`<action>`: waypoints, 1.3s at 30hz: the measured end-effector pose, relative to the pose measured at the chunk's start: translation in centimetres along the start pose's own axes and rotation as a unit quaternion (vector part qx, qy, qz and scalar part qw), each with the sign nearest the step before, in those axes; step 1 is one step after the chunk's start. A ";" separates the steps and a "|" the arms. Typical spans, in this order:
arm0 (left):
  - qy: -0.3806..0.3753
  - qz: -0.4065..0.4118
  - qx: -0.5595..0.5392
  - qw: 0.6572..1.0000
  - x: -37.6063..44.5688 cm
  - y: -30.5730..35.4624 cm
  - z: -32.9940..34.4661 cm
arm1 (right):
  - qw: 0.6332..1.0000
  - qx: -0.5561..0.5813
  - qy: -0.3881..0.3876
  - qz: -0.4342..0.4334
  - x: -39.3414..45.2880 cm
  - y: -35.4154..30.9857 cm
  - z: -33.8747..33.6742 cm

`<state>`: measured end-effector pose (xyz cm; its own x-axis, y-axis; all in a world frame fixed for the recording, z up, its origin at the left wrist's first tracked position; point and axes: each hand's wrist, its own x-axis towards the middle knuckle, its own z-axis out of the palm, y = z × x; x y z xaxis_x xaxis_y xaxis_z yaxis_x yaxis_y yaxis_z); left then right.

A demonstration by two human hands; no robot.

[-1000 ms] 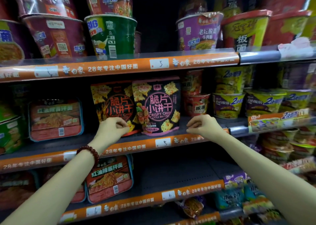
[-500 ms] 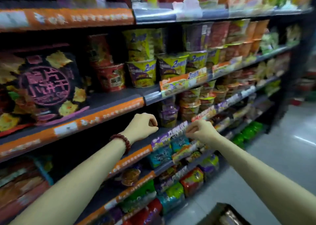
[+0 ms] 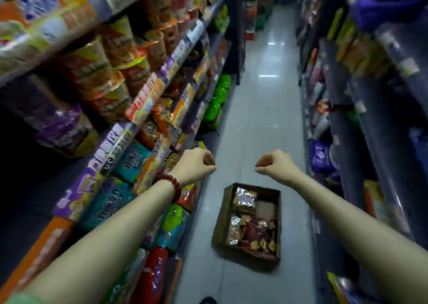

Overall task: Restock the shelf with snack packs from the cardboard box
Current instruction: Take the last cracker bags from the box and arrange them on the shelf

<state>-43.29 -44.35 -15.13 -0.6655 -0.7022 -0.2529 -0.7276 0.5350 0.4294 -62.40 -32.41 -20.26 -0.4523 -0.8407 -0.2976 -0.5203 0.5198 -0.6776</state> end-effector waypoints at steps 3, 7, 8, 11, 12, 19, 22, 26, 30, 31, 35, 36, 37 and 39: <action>-0.061 0.013 -0.006 0.998 3.0 -0.2 7.0 | 0.997 0.029 0.018 0.066 0.1 6.7 2.5; -0.131 0.020 -0.012 0.991 5.9 -1.8 17.1 | 0.989 0.048 0.043 0.137 0.5 15.8 7.2; -0.140 0.020 -0.015 0.990 6.5 -2.4 19.7 | 0.986 0.049 0.052 0.151 0.8 18.0 8.5; -0.165 0.010 -0.027 0.986 8.4 -5.1 27.5 | 0.981 0.051 0.063 0.178 2.2 24.5 13.3; -0.173 0.006 -0.031 0.985 9.1 -6.3 30.1 | 0.980 0.051 0.063 0.182 2.8 26.6 15.0; -0.181 -0.033 -0.068 0.981 14.7 -14.6 47.0 | 0.978 0.082 0.055 0.181 8.3 39.3 27.2; -0.180 -0.052 -0.095 0.978 17.4 -18.2 53.3 | 0.980 0.071 0.064 0.174 11.2 43.8 31.4; -0.175 -0.066 -0.121 0.975 20.9 -22.4 60.7 | 0.982 0.073 0.094 0.150 15.0 48.1 35.4; -0.161 -0.080 -0.148 0.972 24.1 -25.6 65.9 | 0.982 0.074 0.128 0.121 18.1 50.9 37.8; -0.159 -0.088 -0.159 0.970 24.7 -26.1 66.9 | 0.981 0.076 0.137 0.117 18.7 51.4 38.3; -0.145 -0.099 -0.179 0.968 25.4 -26.4 69.9 | 0.974 0.087 0.176 0.114 19.7 53.2 39.4; -0.142 -0.096 -0.175 0.970 25.1 -26.0 70.5 | 0.972 0.092 0.182 0.119 19.5 53.4 39.5; -0.136 -0.093 -0.174 0.971 24.8 -25.5 71.1 | 0.970 0.097 0.184 0.122 19.3 53.5 39.7; -0.123 -0.086 -0.174 0.973 24.4 -24.4 72.3 | 0.970 0.106 0.179 0.125 18.9 53.7 39.8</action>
<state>-53.80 -40.54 -94.43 -0.5894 -0.6108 -0.5287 -0.7600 0.1973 0.6193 -70.02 -26.46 -89.03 -0.7880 -0.5655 -0.2434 -0.2180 0.6260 -0.7487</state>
